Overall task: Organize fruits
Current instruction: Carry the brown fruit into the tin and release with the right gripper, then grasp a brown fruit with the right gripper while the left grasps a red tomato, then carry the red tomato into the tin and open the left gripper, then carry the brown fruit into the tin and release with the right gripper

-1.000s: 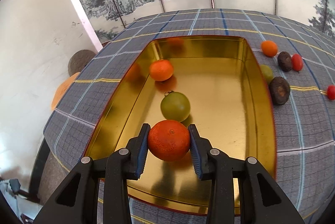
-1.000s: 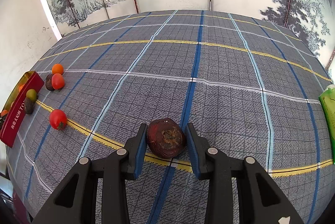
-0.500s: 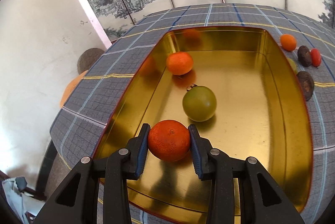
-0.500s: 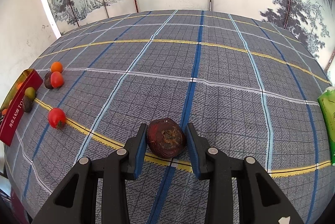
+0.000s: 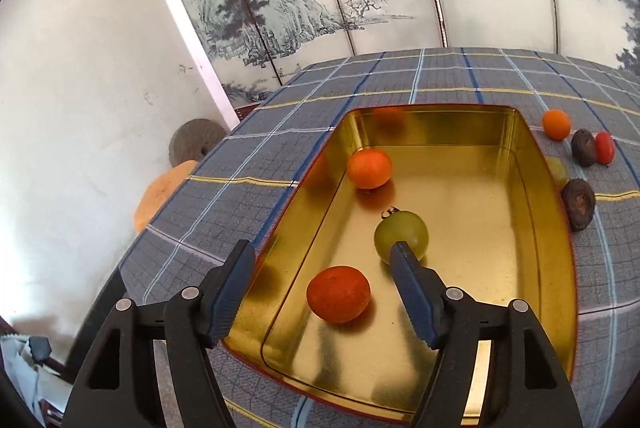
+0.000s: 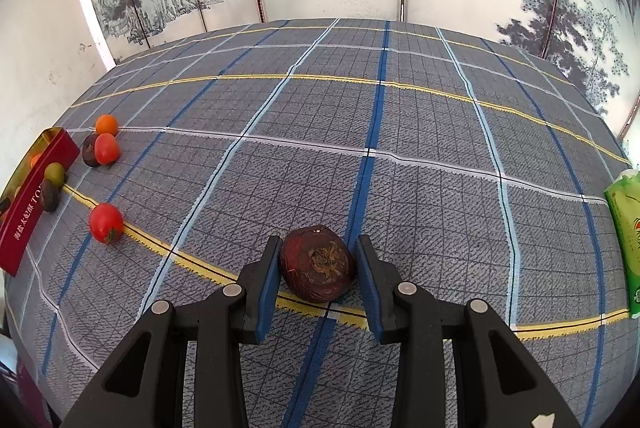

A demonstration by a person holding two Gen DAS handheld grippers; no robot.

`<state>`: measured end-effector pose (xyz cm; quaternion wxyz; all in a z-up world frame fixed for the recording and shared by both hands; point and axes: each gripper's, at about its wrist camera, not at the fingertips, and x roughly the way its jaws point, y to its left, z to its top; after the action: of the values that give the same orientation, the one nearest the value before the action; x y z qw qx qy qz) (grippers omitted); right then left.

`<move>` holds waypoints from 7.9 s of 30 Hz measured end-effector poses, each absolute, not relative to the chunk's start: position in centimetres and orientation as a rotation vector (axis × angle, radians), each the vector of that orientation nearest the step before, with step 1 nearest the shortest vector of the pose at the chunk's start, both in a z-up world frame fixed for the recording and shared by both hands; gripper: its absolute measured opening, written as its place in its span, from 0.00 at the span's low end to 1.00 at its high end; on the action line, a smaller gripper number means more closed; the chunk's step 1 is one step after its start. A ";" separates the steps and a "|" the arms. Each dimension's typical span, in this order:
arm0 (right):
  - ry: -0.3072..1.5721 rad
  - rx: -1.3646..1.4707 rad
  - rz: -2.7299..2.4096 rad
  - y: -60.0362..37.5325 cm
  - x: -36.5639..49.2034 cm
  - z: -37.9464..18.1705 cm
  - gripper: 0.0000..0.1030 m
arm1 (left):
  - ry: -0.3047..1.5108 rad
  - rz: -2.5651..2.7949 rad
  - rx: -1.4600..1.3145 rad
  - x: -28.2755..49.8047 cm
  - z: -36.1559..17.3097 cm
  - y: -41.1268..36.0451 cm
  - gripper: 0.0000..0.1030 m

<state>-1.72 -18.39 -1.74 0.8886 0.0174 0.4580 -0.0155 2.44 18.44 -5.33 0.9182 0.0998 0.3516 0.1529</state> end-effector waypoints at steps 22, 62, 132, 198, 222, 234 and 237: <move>0.873 0.060 0.211 -9.8 -4.4 2.2 0.32 | 0.704 0.171 0.088 -2.8 -1.6 16.5 0.68; 1.060 -0.091 0.635 22.5 11.3 -2.0 0.38 | 0.710 0.178 0.093 -5.9 -1.6 18.9 0.78; 0.908 0.179 0.054 -20.7 -3.3 -1.2 0.34 | 0.909 -0.494 0.115 9.1 -6.7 -9.2 0.66; 0.954 0.019 -0.016 -18.5 -2.7 -1.8 0.33 | 0.848 0.102 0.055 1.6 -4.8 13.6 0.32; 0.961 -0.019 -0.028 -18.0 -2.7 -1.7 0.35 | 0.859 0.113 0.061 1.5 -5.8 14.4 0.36; 0.954 0.011 -0.020 -18.6 -2.9 -1.6 0.33 | 0.772 0.119 0.070 -0.5 -2.7 13.7 0.59; 0.943 0.007 -0.023 -18.3 -3.1 -1.4 0.33 | 0.764 0.118 0.075 -1.2 -2.1 13.6 0.59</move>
<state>-3.13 -18.34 -1.40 0.8908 0.0035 0.4543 -0.0110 -1.21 13.59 -2.08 0.9255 0.0366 0.3725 0.0573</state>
